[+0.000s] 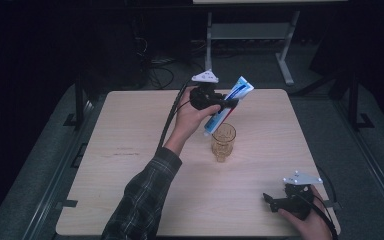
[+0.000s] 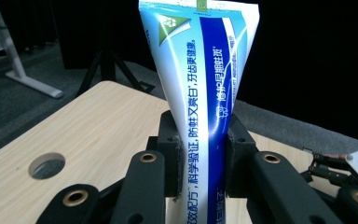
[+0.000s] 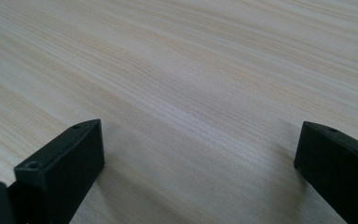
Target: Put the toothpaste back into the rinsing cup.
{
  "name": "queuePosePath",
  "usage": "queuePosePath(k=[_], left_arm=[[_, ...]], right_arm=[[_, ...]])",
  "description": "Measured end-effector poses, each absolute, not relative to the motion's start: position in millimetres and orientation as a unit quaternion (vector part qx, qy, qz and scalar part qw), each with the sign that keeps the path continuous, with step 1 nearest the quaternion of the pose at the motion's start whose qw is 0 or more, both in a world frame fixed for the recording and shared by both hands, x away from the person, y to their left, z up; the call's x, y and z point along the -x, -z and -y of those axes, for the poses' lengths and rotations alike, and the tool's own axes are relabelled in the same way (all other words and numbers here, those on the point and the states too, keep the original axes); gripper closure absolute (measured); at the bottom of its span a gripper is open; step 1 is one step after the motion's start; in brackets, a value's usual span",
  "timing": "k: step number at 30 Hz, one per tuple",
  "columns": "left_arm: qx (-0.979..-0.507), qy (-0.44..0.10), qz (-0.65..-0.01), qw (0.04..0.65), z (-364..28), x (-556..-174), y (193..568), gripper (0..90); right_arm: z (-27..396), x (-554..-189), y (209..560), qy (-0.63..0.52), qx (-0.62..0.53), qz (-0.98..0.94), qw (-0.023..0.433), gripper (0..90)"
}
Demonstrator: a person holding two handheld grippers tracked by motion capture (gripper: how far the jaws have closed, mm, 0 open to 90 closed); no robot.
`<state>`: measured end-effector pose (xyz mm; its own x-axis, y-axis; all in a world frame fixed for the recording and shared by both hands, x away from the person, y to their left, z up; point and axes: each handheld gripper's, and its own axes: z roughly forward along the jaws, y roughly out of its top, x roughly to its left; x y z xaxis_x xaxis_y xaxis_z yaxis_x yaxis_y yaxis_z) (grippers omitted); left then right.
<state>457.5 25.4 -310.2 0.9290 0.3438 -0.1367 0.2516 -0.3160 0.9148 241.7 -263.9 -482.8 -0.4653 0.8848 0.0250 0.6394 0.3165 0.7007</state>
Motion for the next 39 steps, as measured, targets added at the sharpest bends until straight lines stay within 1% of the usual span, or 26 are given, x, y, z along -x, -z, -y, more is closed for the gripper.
queuePosePath(k=[21, 39], left_arm=[[-0.808, -0.033, -0.178, 0.561, 7.3, -470.6, 321.0, 72.7], [-0.818, -0.031, -0.173, 0.547, 11.2, -472.3, 341.2, 72.3]], right_arm=[[263.4, -241.3, 482.7, -0.331, -0.482, -0.79, 0.183, 0.9], [263.4, -241.2, 482.7, -0.332, -0.481, -0.79, 0.184, 0.9]])
